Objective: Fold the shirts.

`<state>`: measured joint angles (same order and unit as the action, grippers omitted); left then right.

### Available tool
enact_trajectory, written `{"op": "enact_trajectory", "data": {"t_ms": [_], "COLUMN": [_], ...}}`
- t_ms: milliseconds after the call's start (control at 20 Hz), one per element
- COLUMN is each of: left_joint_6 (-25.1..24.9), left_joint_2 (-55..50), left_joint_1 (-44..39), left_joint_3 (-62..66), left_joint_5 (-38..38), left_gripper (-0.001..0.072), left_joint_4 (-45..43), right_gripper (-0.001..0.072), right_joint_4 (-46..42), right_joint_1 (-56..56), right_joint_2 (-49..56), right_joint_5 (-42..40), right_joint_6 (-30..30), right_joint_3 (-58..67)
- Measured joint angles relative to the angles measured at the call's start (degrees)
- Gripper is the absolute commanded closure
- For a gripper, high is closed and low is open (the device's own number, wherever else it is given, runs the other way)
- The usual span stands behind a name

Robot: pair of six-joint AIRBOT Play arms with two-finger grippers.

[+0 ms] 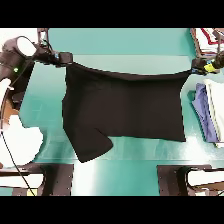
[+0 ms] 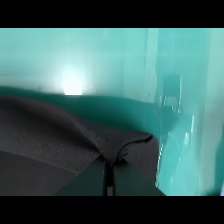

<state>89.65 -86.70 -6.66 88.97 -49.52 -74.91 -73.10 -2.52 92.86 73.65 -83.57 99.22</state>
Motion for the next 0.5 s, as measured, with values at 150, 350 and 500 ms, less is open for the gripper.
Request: {"op": "enact_trajectory", "data": {"t_ms": [150,350,500], "left_joint_6": [-0.4,-2.9,-3.9], "left_joint_2": [-1.8,-2.8,-3.0], "left_joint_1": [0.0,0.0,0.0], "left_joint_3": [0.1,-1.6,-5.6], "left_joint_5": [0.0,-9.6,-12.7], "left_gripper": [0.0682,0.0682,0.0681], "left_joint_4": [-2.3,-5.6,-6.7], "right_gripper": [0.0695,0.0695,0.0695], "right_joint_4": [0.0,-0.5,-0.5], "right_joint_1": [0.3,0.3,0.3], "right_joint_2": [2.7,3.1,1.4], "right_joint_5": [-0.2,3.2,2.8], "right_joint_6": [0.0,0.7,1.1], "right_joint_3": [3.2,1.2,-5.8]}}
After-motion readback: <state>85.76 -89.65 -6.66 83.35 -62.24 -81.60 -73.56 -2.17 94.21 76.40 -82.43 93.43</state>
